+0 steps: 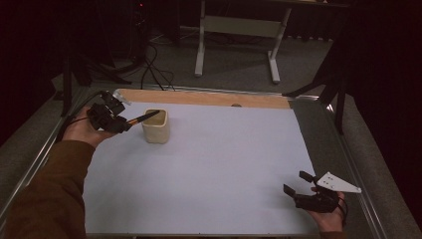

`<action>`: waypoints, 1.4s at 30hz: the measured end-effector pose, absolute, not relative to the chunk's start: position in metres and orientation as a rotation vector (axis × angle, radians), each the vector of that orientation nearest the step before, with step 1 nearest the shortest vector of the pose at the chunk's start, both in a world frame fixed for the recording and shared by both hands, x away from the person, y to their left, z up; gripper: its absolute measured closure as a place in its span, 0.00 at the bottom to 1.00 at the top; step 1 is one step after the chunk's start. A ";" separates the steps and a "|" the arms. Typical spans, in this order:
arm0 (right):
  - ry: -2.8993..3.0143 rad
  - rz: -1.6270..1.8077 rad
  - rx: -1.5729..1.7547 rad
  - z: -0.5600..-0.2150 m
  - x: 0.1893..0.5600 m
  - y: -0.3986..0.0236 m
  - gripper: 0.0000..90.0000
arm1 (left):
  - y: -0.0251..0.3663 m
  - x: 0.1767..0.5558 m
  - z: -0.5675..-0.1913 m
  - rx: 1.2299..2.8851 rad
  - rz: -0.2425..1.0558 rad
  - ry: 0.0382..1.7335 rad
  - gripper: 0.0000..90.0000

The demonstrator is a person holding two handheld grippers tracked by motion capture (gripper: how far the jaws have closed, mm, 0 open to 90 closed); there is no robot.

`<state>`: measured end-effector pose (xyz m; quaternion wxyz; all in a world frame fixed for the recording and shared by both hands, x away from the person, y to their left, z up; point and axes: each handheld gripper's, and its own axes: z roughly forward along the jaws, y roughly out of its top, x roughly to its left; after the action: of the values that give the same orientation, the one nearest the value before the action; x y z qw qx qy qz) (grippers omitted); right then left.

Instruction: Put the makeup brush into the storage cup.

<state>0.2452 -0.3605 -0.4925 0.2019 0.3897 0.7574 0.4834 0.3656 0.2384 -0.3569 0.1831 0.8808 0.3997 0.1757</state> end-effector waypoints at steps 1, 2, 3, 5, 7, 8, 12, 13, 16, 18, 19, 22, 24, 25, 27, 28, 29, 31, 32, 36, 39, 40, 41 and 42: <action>2.114 1.350 1.087 -0.492 0.245 -0.361 0.16 | 0.238 0.366 -0.357 2.484 0.494 1.129 0.78; 2.113 1.351 1.088 -0.492 0.245 -0.361 0.16 | 0.238 0.366 -0.357 2.488 0.497 1.128 0.78; 2.112 1.352 1.088 -0.492 0.245 -0.361 0.16 | 0.238 0.366 -0.357 2.490 0.498 1.128 0.78; 2.110 1.351 1.090 -0.492 0.245 -0.361 0.16 | 0.238 0.367 -0.357 2.491 0.497 1.127 0.78; 2.109 1.353 1.089 -0.492 0.245 -0.361 0.16 | 0.237 0.368 -0.357 2.494 0.494 1.133 0.78; 2.107 1.354 1.091 -0.492 0.245 -0.361 0.16 | 0.236 0.368 -0.358 2.497 0.494 1.132 0.78; 2.105 1.353 1.092 -0.492 0.245 -0.361 0.16 | 0.235 0.370 -0.360 2.512 0.490 1.136 0.78; 2.105 1.352 1.092 -0.492 0.245 -0.361 0.15 | 0.234 0.371 -0.360 2.514 0.491 1.135 0.78; 2.103 1.351 1.092 -0.492 0.245 -0.361 0.15 | 0.233 0.372 -0.360 2.524 0.489 1.134 0.78; 2.103 1.352 1.091 -0.492 0.245 -0.361 0.15 | 0.232 0.373 -0.360 2.522 0.485 1.138 0.78; 2.103 1.351 1.091 -0.492 0.245 -0.361 0.15 | 0.231 0.374 -0.360 2.527 0.484 1.137 0.78; 2.102 1.351 1.093 -0.492 0.245 -0.361 0.15 | 0.230 0.375 -0.359 2.535 0.481 1.139 0.78; 2.101 1.352 1.093 -0.492 0.245 -0.362 0.15 | 0.229 0.377 -0.358 2.542 0.476 1.138 0.78; 2.101 1.352 1.092 -0.492 0.245 -0.362 0.15 | 0.228 0.377 -0.358 2.541 0.479 1.145 0.78; 2.101 1.352 1.092 -0.492 0.245 -0.362 0.15 | 0.228 0.378 -0.357 2.539 0.474 1.140 0.78; 2.101 1.351 1.093 -0.492 0.245 -0.362 0.15 | 0.228 0.379 -0.358 2.536 0.471 1.141 0.78; 2.101 1.351 1.093 -0.492 0.245 -0.362 0.15 | 0.228 0.380 -0.358 2.543 0.471 1.143 0.78; 2.101 1.350 1.091 -0.492 0.245 -0.362 0.15 | 0.227 0.382 -0.358 2.545 0.463 1.149 0.78; 2.101 1.350 1.091 -0.492 0.245 -0.362 0.15 | 0.226 0.382 -0.359 2.546 0.461 1.154 0.78; 2.100 1.351 1.093 -0.492 0.245 -0.362 0.15 | 0.224 0.386 -0.358 2.559 0.454 1.155 0.78; 2.100 1.351 1.093 -0.492 0.245 -0.362 0.15 | 0.221 0.388 -0.357 2.566 0.451 1.155 0.78; 2.100 1.352 1.094 -0.492 0.245 -0.362 0.15 | 0.221 0.389 -0.356 2.576 0.446 1.151 0.78; 2.100 1.351 1.093 -0.492 0.245 -0.362 0.15 | 0.220 0.389 -0.357 2.578 0.444 1.154 0.78; 2.101 1.351 1.092 -0.492 0.245 -0.362 0.15 | 0.220 0.391 -0.356 2.590 0.438 1.152 0.78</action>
<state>0.2448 -0.3622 -0.4917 0.2063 0.3918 0.7541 0.4850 0.3906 0.2198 -0.3563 0.1362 0.8945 0.3980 0.1511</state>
